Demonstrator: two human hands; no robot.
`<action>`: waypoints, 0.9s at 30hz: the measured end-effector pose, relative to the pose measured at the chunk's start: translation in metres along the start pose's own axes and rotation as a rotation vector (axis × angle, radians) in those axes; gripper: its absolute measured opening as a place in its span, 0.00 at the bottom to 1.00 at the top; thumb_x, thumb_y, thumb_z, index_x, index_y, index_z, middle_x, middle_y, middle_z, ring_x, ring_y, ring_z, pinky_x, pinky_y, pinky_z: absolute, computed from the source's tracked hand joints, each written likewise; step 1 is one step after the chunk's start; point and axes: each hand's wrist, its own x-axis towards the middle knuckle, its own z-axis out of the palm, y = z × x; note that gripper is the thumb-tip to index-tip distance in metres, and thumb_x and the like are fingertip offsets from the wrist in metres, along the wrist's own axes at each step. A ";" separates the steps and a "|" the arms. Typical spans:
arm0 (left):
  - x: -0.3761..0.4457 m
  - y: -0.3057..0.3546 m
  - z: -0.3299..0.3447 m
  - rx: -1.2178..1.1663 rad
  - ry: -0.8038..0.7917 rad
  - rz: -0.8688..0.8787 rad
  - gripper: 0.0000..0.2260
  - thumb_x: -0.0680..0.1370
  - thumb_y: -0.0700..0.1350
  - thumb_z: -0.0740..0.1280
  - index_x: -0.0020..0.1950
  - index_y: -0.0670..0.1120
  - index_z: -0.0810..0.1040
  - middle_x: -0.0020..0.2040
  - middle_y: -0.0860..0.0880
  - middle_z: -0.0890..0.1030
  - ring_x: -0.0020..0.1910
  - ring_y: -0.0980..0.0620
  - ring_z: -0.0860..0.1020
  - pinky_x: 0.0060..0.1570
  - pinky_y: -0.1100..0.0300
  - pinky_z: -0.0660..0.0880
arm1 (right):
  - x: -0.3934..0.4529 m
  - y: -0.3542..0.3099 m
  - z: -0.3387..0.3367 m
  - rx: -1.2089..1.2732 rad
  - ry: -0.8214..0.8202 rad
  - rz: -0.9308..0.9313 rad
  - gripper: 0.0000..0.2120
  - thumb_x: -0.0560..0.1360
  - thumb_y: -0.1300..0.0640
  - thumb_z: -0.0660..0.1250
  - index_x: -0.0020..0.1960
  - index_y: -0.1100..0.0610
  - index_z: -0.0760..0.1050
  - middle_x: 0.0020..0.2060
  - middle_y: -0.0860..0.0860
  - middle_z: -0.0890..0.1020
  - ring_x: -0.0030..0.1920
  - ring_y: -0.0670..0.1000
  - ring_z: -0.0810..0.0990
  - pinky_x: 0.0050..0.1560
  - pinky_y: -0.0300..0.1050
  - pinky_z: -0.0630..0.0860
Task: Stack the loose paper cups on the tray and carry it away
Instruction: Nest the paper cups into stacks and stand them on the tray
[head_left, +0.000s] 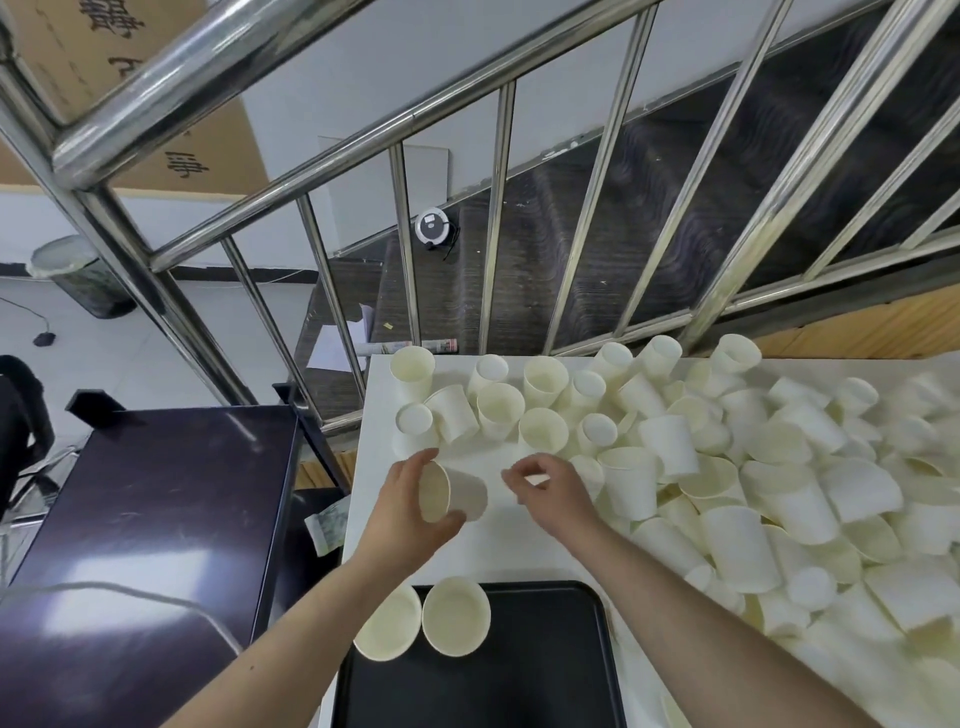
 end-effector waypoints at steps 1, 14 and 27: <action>0.001 -0.001 0.000 0.085 -0.010 0.022 0.35 0.69 0.48 0.74 0.72 0.53 0.62 0.64 0.53 0.67 0.62 0.53 0.68 0.60 0.60 0.67 | 0.005 0.003 -0.005 -0.223 0.077 -0.084 0.12 0.76 0.48 0.68 0.56 0.53 0.77 0.56 0.45 0.78 0.47 0.50 0.81 0.47 0.43 0.75; 0.001 0.000 0.001 0.376 -0.106 0.081 0.36 0.72 0.47 0.69 0.76 0.53 0.55 0.70 0.51 0.62 0.67 0.49 0.63 0.63 0.57 0.68 | 0.058 -0.003 -0.018 -1.057 -0.018 -0.202 0.06 0.77 0.64 0.59 0.48 0.53 0.68 0.54 0.52 0.75 0.51 0.56 0.78 0.40 0.44 0.65; -0.001 0.004 -0.002 0.309 -0.059 0.060 0.37 0.71 0.47 0.72 0.75 0.52 0.57 0.69 0.50 0.64 0.66 0.48 0.65 0.61 0.57 0.67 | 0.010 0.010 -0.002 -1.068 -0.149 -0.524 0.15 0.75 0.49 0.65 0.57 0.56 0.78 0.65 0.50 0.66 0.65 0.53 0.64 0.58 0.46 0.70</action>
